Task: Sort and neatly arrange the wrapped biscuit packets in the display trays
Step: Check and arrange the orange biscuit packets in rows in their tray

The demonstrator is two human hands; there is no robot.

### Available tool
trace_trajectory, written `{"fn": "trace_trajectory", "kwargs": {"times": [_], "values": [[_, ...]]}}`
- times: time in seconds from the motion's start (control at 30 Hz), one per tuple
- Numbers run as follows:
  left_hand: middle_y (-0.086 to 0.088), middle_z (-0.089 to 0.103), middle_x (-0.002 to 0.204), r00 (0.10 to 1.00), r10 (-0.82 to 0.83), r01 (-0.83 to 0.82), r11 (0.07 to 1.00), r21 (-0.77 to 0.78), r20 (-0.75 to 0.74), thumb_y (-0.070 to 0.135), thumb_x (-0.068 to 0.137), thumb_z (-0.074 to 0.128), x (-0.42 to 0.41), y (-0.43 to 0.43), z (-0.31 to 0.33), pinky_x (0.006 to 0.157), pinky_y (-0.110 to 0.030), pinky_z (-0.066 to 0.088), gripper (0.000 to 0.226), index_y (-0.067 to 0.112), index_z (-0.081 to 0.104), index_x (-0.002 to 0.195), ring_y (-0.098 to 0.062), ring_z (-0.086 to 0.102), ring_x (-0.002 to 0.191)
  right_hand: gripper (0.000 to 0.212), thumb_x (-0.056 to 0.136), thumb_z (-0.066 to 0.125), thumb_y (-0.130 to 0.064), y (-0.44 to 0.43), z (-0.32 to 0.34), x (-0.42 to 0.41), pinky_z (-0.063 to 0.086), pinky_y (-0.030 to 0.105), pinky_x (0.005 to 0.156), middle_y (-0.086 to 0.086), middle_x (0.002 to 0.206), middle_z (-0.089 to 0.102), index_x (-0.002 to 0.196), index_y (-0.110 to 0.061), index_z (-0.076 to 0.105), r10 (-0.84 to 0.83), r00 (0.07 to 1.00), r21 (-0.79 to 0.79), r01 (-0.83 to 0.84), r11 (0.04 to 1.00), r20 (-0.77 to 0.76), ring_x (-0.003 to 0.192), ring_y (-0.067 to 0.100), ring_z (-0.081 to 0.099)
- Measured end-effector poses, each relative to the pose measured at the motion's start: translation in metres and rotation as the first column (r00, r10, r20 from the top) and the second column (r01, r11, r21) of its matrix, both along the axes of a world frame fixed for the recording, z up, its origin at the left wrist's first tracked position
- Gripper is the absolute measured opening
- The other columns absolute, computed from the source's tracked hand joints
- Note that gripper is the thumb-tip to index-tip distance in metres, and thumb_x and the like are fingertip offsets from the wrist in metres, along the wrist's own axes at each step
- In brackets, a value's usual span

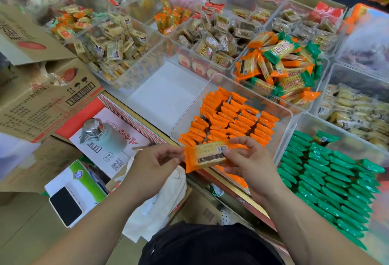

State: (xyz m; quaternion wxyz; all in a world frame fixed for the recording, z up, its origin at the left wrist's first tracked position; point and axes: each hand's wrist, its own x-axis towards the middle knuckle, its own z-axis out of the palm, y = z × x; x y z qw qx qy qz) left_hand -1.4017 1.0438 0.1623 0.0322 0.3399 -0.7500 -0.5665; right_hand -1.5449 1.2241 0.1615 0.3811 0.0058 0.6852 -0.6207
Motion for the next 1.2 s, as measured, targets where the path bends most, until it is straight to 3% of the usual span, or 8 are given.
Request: {"fn": "trace_trajectory", "kwargs": {"times": [0.1, 0.2, 0.27, 0.37, 0.47, 0.9, 1.1, 1.2], "values": [[0.015, 0.072, 0.085, 0.999, 0.006, 0.009, 0.960, -0.281, 0.053, 0.018, 0.090, 0.071, -0.026, -0.022, -0.024, 0.074, -0.017, 0.049, 0.011, 0.026, 0.076, 0.095, 0.002, 0.065, 0.081, 0.034, 0.091, 0.073, -0.018, -0.003, -0.021, -0.015, 0.062, 0.034, 0.075, 0.004, 0.098, 0.076, 0.121, -0.023, 0.059, -0.019, 0.990, 0.112, 0.036, 0.993, -0.143, 0.089, 0.018, 0.074], [0.010, 0.067, 0.087, 0.975, -0.171, 0.219, 0.806, -0.550, 0.138, 0.025, 0.092, 0.069, -0.068, -0.043, -0.044, 0.071, -0.023, 0.042, 0.010, 0.022, 0.076, 0.099, -0.004, 0.057, 0.079, 0.029, 0.086, 0.078, -0.031, -0.004, -0.039, -0.030, 0.061, 0.039, 0.084, -0.006, 0.102, 0.073, 0.113, -0.030, 0.067, -0.026, 0.949, 0.183, 0.088, 0.979, -0.315, 0.099, 0.012, 0.070], [0.003, 0.067, 0.098, 0.894, -0.297, 0.449, 0.580, -0.680, 0.336, 0.032, 0.094, 0.065, -0.099, -0.053, -0.060, 0.078, -0.029, 0.041, 0.019, 0.024, 0.076, 0.107, -0.015, 0.057, 0.092, 0.020, 0.085, 0.078, -0.030, -0.007, -0.044, -0.035, 0.060, 0.037, 0.082, -0.011, 0.096, 0.073, 0.103, -0.034, 0.070, -0.009, 0.912, 0.193, 0.097, 0.976, -0.410, 0.094, 0.008, 0.068], [0.003, 0.062, 0.101, 0.711, -0.266, 0.696, 0.139, -0.704, 0.651, 0.045, 0.090, 0.061, -0.135, -0.062, -0.080, 0.088, -0.040, 0.034, 0.026, 0.031, 0.076, 0.105, -0.024, 0.049, 0.104, 0.023, 0.084, 0.081, -0.025, -0.010, -0.052, -0.039, 0.059, 0.030, 0.080, -0.014, 0.095, 0.071, 0.102, -0.032, 0.068, 0.074, 0.850, 0.226, 0.054, 0.973, -0.522, 0.089, 0.004, 0.067], [0.002, 0.056, 0.098, 0.591, -0.296, 0.783, -0.012, -0.622, 0.750, 0.048, 0.087, 0.061, -0.151, -0.061, -0.088, 0.090, -0.043, 0.031, 0.027, 0.027, 0.075, 0.096, -0.024, 0.044, 0.104, 0.028, 0.083, 0.082, -0.019, -0.009, -0.064, -0.040, 0.059, 0.028, 0.083, -0.013, 0.100, 0.070, 0.106, -0.028, 0.069, 0.114, 0.828, 0.243, 0.028, 0.970, -0.550, 0.092, 0.002, 0.067], [0.004, 0.037, 0.086, 0.589, -0.389, 0.741, -0.091, -0.666, 0.708, 0.013, 0.087, 0.059, -0.159, -0.070, -0.107, 0.090, -0.041, 0.031, 0.015, 0.022, 0.070, 0.084, -0.023, 0.044, 0.101, 0.027, 0.078, 0.078, -0.007, -0.020, -0.082, -0.039, 0.054, 0.020, 0.079, -0.010, 0.096, 0.067, 0.104, -0.015, 0.073, 0.300, 0.557, 0.309, -0.081, 0.947, -0.774, 0.091, 0.005, 0.062], [0.000, 0.046, 0.068, 0.734, -0.427, 0.556, -0.068, -0.828, 0.528, 0.003, 0.055, 0.081, -0.153, -0.080, -0.101, 0.071, -0.037, 0.023, 0.025, 0.017, 0.061, 0.054, -0.025, 0.037, 0.081, 0.022, 0.080, 0.076, -0.010, -0.042, -0.087, -0.038, 0.052, 0.017, 0.076, -0.004, 0.095, 0.069, 0.101, -0.014, 0.074, 0.338, 0.508, 0.328, -0.112, 0.938, -0.792, 0.088, 0.006, 0.063], [-0.002, 0.047, 0.071, 0.826, -0.389, 0.435, -0.021, -0.900, 0.408, 0.005, 0.064, 0.079, -0.150, -0.088, -0.093, 0.071, -0.038, 0.022, 0.020, 0.014, 0.062, 0.058, -0.026, 0.035, 0.083, 0.020, 0.080, 0.078, -0.013, -0.053, -0.099, -0.039, 0.054, 0.027, 0.073, 0.002, 0.094, 0.070, 0.099, -0.013, 0.075, 0.438, 0.463, 0.423, -0.142, 0.895, -0.771, 0.086, 0.017, 0.065]]}}
